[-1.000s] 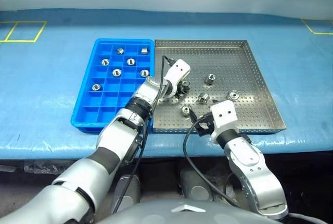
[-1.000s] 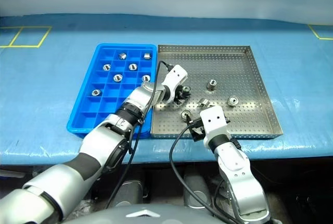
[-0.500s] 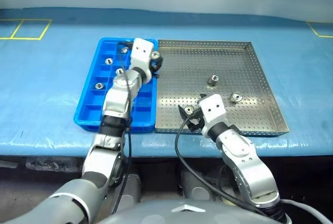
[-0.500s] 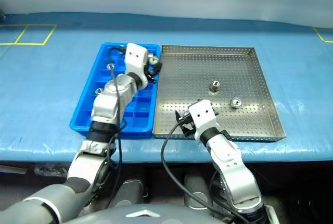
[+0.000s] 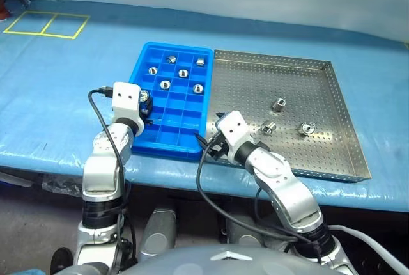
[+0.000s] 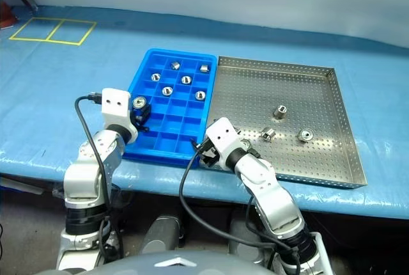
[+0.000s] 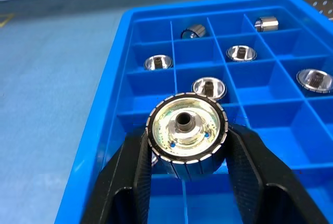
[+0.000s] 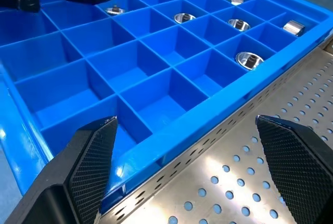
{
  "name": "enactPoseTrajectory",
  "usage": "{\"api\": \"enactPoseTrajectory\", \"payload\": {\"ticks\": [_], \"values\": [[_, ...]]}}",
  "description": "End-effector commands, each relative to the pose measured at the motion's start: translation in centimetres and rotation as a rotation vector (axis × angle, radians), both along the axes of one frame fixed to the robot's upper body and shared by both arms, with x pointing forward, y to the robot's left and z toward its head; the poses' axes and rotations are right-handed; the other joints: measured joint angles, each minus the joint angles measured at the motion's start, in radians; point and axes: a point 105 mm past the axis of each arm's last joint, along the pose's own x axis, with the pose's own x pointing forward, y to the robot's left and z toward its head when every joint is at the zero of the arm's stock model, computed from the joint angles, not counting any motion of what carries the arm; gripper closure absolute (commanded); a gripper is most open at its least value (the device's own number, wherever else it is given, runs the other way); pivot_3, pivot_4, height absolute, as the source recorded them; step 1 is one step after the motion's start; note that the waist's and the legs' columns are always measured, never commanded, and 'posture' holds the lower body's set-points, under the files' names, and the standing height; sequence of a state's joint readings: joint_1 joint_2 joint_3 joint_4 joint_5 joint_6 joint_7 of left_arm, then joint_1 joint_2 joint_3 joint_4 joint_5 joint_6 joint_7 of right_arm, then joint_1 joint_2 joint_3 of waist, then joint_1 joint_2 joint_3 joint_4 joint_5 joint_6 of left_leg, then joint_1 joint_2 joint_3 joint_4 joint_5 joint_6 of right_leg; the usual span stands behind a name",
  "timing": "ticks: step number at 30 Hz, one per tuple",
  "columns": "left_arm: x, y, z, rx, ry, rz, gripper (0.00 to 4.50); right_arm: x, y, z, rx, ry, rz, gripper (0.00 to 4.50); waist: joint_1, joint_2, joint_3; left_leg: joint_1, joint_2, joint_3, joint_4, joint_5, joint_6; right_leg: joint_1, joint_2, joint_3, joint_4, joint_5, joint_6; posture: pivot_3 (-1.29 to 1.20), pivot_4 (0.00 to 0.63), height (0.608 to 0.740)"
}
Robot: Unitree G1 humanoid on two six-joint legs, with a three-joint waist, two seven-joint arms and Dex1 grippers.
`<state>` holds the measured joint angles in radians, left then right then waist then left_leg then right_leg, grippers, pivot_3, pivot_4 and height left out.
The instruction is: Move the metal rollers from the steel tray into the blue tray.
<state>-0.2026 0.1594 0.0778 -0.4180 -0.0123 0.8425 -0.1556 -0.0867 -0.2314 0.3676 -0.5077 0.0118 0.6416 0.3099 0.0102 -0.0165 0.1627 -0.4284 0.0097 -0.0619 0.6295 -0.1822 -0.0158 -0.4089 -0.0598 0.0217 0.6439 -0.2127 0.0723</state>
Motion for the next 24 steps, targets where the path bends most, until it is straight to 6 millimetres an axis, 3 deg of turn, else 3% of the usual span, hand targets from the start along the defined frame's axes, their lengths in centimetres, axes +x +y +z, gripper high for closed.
{"api": "enactPoseTrajectory", "payload": {"ticks": [1, 12, 13, 19, 24], "values": [[-0.8, -0.6, 1.1, 0.003, -0.036, -0.013, 2.7, 0.0, 0.7, 1.0, 0.025, -0.04, 0.038, 0.0, 0.006, 0.0, 0.0, 0.0, 0.0, 0.0, 0.0, 0.0, 0.0, 0.0, 0.0, 0.0, 0.0, 0.0, 0.0, 0.15, 0.15, 0.74], [-0.8, -1.5, -0.8, -0.012, 0.058, -0.067, 2.7, 0.0, 0.3, 1.0, 0.03, -0.041, 0.009, 0.0, 0.014, 0.0, 0.0, 0.0, 0.0, 0.0, 0.0, 0.0, 0.0, -0.001, 0.0, 0.0, 0.0, 0.0, -0.001, 0.1, 0.15, 0.74], [-0.7, -1.7, -0.7, -0.02, 0.058, -0.076, 1.99, 0.0, 0.1, 0.9, 0.029, -0.041, 0.0, 0.0, 0.013, 0.0, 0.0, 0.0, 0.0, 0.0, 0.0, 0.0, 0.0, -0.001, 0.0, 0.0, 0.0, 0.0, -0.001, 0.1, 0.15, 0.74], [0.7, -3.2, 1.4, -0.074, -0.003, -0.158, 0.07, -0.3, -1.8, 0.9, 0.029, -0.039, -0.083, 0.0, 0.01, 0.0, 0.0, -0.001, 0.0, 0.0, 0.0, 0.0, 0.0, -0.001, 0.0, 0.0, 0.0, 0.0, -0.001, 0.05, 0.15, 0.74], [2.4, -6.1, 3.1, -0.082, -0.048, -0.315, 0.03, -0.7, -4.2, 0.7, 0.008, -0.033, -0.18, 0.0, 0.0, 0.0, 0.0, -0.001, 0.0, 0.001, 0.0, 0.0, 0.0, -0.001, 0.0, 0.0, 0.0, 0.0, -0.001, -0.02, 0.15, 0.74]]}}
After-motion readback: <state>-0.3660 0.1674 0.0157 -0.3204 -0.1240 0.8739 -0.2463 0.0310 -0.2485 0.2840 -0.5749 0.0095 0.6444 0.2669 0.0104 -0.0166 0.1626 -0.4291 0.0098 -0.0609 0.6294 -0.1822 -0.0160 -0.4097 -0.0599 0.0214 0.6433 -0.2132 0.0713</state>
